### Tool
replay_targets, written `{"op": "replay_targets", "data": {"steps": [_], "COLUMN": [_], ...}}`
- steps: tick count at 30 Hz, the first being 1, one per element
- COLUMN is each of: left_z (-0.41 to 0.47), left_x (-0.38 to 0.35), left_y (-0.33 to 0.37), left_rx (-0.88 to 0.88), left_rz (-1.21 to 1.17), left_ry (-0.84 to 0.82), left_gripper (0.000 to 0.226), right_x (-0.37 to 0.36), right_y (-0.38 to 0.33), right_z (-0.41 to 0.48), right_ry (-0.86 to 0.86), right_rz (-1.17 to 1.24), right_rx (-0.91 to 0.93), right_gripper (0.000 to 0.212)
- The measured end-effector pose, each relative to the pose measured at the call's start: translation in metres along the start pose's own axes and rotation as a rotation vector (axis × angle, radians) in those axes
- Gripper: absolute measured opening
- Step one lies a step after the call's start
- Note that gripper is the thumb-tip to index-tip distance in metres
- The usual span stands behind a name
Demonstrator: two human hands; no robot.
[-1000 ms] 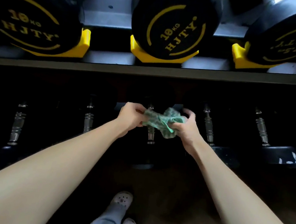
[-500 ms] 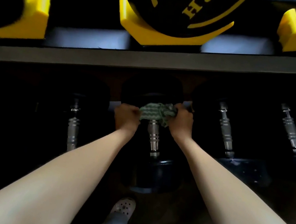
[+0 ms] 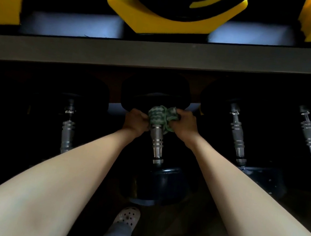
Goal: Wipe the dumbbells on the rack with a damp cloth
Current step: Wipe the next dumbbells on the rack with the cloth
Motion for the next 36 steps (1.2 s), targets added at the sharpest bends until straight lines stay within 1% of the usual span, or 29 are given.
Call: {"op": "replay_targets", "data": {"steps": [1, 2, 3, 6, 9, 11, 14, 17, 19, 22, 27, 30, 32, 34, 35, 36], "left_z": [-0.001, -0.002, -0.006, -0.016, -0.029, -0.038, -0.048, -0.060, -0.070, -0.079, -0.085, -0.091, -0.097, -0.105, -0.110, -0.116], "left_x": [0.001, 0.003, 0.004, 0.004, 0.004, 0.005, 0.007, 0.005, 0.003, 0.004, 0.007, 0.009, 0.014, 0.022, 0.026, 0.031], "left_y": [-0.007, -0.013, -0.015, -0.013, -0.009, -0.003, 0.002, 0.004, 0.007, 0.015, 0.024, 0.031, 0.039, 0.047, 0.052, 0.057], "left_rx": [-0.006, -0.012, -0.029, -0.091, -0.148, -0.189, -0.214, -0.228, -0.232, -0.249, -0.335, -0.399, -0.416, -0.408, -0.398, -0.378], "left_rz": [-0.007, 0.015, 0.061, 0.206, 0.312, 0.416, 0.551, 0.686, 0.768, 0.874, 1.010, 1.088, 1.153, 1.199, 1.211, 1.215], "left_ry": [-0.030, -0.042, -0.061, -0.111, -0.158, -0.195, -0.269, -0.397, -0.475, -0.522, -0.589, -0.614, -0.651, -0.669, -0.669, -0.669], "left_gripper": [0.049, 0.054, 0.055, 0.044, 0.026, 0.021, 0.018, 0.020, 0.024, 0.027, 0.022, 0.029, 0.026, 0.010, 0.009, 0.016], "right_x": [-0.001, -0.002, -0.004, -0.008, -0.011, -0.011, -0.009, -0.007, -0.003, 0.001, 0.009, 0.015, 0.020, 0.022, 0.026, 0.030], "right_y": [0.003, 0.005, 0.007, 0.015, 0.020, 0.020, 0.021, 0.023, 0.019, 0.012, 0.002, -0.009, -0.017, -0.023, -0.026, -0.030], "right_z": [0.000, -0.003, -0.004, -0.009, -0.008, -0.010, -0.018, -0.025, -0.028, -0.030, -0.040, -0.048, -0.055, -0.061, -0.066, -0.073], "right_ry": [-0.018, -0.037, -0.053, -0.085, -0.187, -0.255, -0.354, -0.456, -0.522, -0.539, -0.586, -0.623, -0.637, -0.636, -0.635, -0.638], "right_rz": [0.020, 0.030, 0.037, 0.062, 0.044, -0.014, -0.156, -0.305, -0.418, -0.556, -0.693, -0.672, -0.622, -0.494, -0.408, -0.325], "right_rx": [-0.022, -0.047, -0.074, -0.173, -0.260, -0.284, -0.279, -0.235, -0.194, -0.143, -0.079, -0.042, -0.061, -0.084, -0.104, -0.127], "right_gripper": [0.027, 0.027, 0.027, 0.023, 0.020, 0.014, 0.013, 0.015, 0.012, 0.029, 0.031, 0.020, 0.014, 0.011, 0.014, 0.017]}}
Point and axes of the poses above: each hand's wrist, its own z-axis towards the middle knuckle, its own x-axis out of the back of the hand, y = z × x, the point moved 1 cm from there along z, towards the middle knuckle, and after that the axes turned 4 degrees about -z, right-handed, at the moved point
